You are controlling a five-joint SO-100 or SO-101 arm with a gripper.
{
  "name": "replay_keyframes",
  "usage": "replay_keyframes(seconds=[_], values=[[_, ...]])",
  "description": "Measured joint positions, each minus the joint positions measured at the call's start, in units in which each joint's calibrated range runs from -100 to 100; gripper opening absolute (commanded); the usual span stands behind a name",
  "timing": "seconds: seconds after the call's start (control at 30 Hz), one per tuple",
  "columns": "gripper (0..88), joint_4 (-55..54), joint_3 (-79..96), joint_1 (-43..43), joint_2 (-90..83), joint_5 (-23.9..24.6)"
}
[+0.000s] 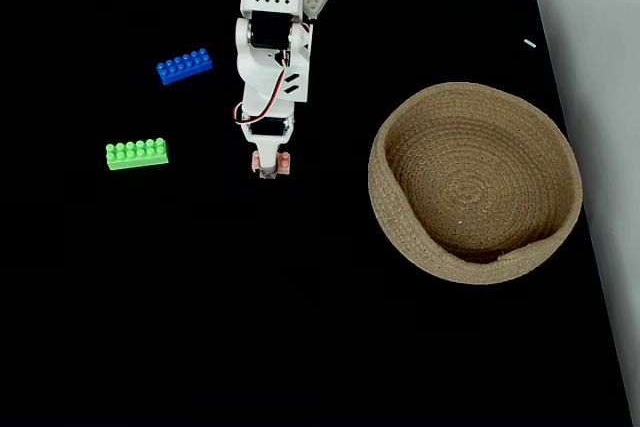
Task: Place the lego blocks in the tray
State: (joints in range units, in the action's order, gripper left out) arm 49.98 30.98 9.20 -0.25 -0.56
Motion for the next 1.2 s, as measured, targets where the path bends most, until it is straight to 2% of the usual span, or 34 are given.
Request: replay_keyframes(seconds=[0.3,0.47,0.57,0.83,0.93,1.1,1.2], values=[[0.2,-1.87,0.97,-0.57,-0.51,-0.88],[0.2,5.93,0.62,-1.47,-4.07,0.00],[0.3,12.75,-3.80,-3.83,-7.55,2.69],[0.3,25.90,-22.80,-12.30,-13.99,15.34],[0.3,25.82,-25.19,-17.02,-15.61,18.41],[0.3,22.41,-25.54,-23.53,-15.78,20.56],[5.7,19.00,-25.45,-26.79,-15.78,21.15]])
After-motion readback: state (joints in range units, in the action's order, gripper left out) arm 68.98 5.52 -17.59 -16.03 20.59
